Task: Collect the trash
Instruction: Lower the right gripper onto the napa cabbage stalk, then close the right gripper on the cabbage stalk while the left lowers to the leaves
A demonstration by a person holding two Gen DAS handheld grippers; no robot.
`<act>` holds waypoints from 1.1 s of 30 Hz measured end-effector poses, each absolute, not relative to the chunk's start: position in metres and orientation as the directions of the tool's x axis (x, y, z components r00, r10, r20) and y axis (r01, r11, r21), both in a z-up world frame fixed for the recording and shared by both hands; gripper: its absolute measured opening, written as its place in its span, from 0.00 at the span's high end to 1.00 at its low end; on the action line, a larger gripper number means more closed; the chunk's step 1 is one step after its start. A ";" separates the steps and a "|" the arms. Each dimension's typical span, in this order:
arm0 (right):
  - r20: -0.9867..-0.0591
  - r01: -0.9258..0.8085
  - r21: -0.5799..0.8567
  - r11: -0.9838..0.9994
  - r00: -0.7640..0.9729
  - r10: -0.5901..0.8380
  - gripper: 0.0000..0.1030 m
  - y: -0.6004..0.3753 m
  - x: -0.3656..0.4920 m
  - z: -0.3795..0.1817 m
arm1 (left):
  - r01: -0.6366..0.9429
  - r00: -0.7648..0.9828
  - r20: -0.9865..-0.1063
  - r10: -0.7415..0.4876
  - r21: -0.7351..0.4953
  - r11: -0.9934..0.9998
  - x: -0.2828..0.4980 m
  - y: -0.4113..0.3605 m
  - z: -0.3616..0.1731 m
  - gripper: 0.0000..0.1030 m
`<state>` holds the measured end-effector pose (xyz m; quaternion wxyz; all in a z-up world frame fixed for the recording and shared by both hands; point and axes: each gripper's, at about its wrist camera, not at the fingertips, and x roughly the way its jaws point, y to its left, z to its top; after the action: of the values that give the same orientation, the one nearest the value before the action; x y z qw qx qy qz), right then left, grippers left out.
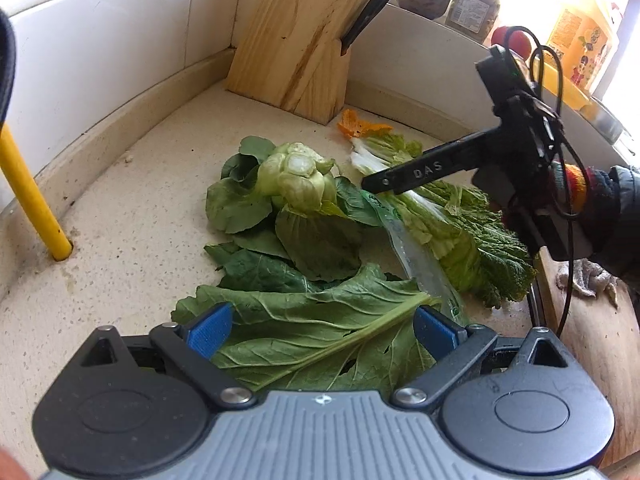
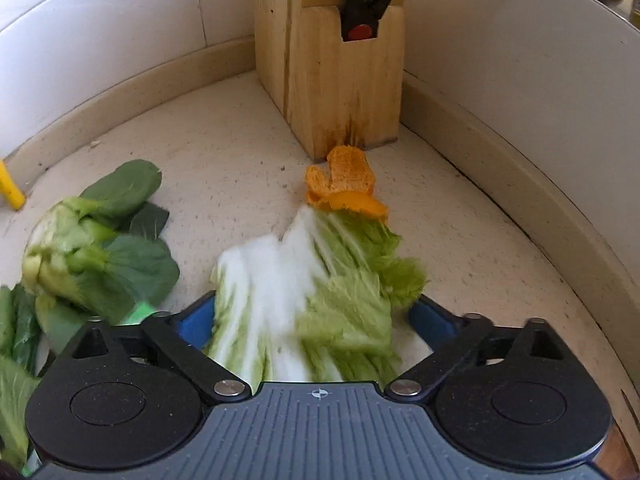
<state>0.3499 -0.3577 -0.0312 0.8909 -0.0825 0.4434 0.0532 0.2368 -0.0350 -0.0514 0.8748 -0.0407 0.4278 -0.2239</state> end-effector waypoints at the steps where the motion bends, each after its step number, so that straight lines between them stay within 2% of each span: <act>1: -0.798 -0.171 -0.100 0.980 0.602 0.024 0.23 -0.360 0.342 -0.028 | 0.362 0.539 -0.725 -0.428 -0.260 0.895 0.235 -0.035 -0.050 0.08; 2: -0.798 -0.173 -0.097 0.980 0.602 0.027 0.39 -0.360 0.336 -0.026 | 0.371 0.545 -0.719 -0.432 -0.255 0.893 0.234 -0.034 -0.048 0.08; 4: -0.810 -0.163 -0.065 0.984 0.585 0.043 0.50 -0.367 0.322 -0.020 | 0.400 0.553 -0.708 -0.439 -0.237 0.886 0.230 -0.035 -0.044 0.08; 7: -0.819 -0.138 -0.034 0.990 0.571 0.051 0.58 -0.377 0.309 -0.018 | 0.485 0.554 -0.699 -0.452 -0.170 0.858 0.220 -0.043 -0.035 0.08; 12: -0.816 -0.056 0.129 0.990 0.561 0.138 0.67 -0.401 0.283 -0.017 | 0.655 0.574 -0.683 -0.451 0.052 0.754 0.199 -0.065 -0.022 0.08; 16: -0.792 -0.004 0.222 0.975 0.583 0.183 0.84 -0.416 0.260 -0.016 | 0.705 0.526 -0.728 -0.439 0.086 0.704 0.207 -0.078 -0.036 0.08; 19: -0.784 0.021 0.266 0.964 0.586 0.204 0.83 -0.423 0.256 -0.020 | 0.735 0.476 -0.770 -0.424 0.085 0.672 0.220 -0.083 -0.049 0.13; 22: -0.771 0.047 0.312 0.949 0.596 0.224 0.76 -0.435 0.254 -0.020 | 0.747 0.431 -0.796 -0.425 0.051 0.663 0.230 -0.082 -0.052 0.22; 24: -0.769 0.040 0.319 0.947 0.595 0.234 0.67 -0.436 0.258 -0.022 | 0.740 0.395 -0.823 -0.409 0.022 0.672 0.237 -0.078 -0.054 0.42; 26: -0.777 0.027 0.272 0.962 0.596 0.203 0.52 -0.427 0.266 -0.021 | 0.719 0.354 -0.845 -0.400 -0.027 0.694 0.245 -0.076 -0.061 0.47; 27: -0.788 0.001 0.215 0.977 0.591 0.173 0.48 -0.419 0.271 -0.021 | 0.714 0.359 -0.842 -0.403 -0.030 0.700 0.242 -0.077 -0.059 0.48; 28: -0.787 -0.022 0.151 0.988 0.602 0.134 0.29 -0.409 0.274 -0.022 | 0.716 0.361 -0.846 -0.393 -0.019 0.698 0.240 -0.080 -0.059 0.50; 29: -0.790 -0.029 0.077 0.997 0.608 0.078 0.19 -0.400 0.278 -0.025 | 0.722 0.361 -0.848 -0.389 -0.010 0.692 0.235 -0.082 -0.058 0.56; 30: -0.787 -0.038 0.004 0.999 0.617 0.026 0.21 -0.391 0.280 -0.028 | 0.730 0.352 -0.849 -0.394 -0.014 0.683 0.228 -0.082 -0.057 0.62; 31: -0.782 -0.057 -0.035 0.998 0.623 0.008 0.28 -0.384 0.279 -0.029 | 0.737 0.330 -0.851 -0.408 -0.037 0.674 0.223 -0.080 -0.054 0.64; 32: -0.780 -0.078 -0.014 0.997 0.624 0.038 0.49 -0.382 0.276 -0.026 | 0.739 0.308 -0.853 -0.421 -0.064 0.671 0.218 -0.076 -0.052 0.66; 33: -0.786 -0.084 0.038 0.996 0.613 0.082 0.60 -0.383 0.274 -0.023 | 0.735 0.295 -0.855 -0.428 -0.084 0.673 0.214 -0.074 -0.050 0.67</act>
<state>0.2738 -0.3826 -0.0228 0.8982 -0.0013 0.4372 0.0463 0.2138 -0.0738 -0.0503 0.7874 0.1651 0.4652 -0.3692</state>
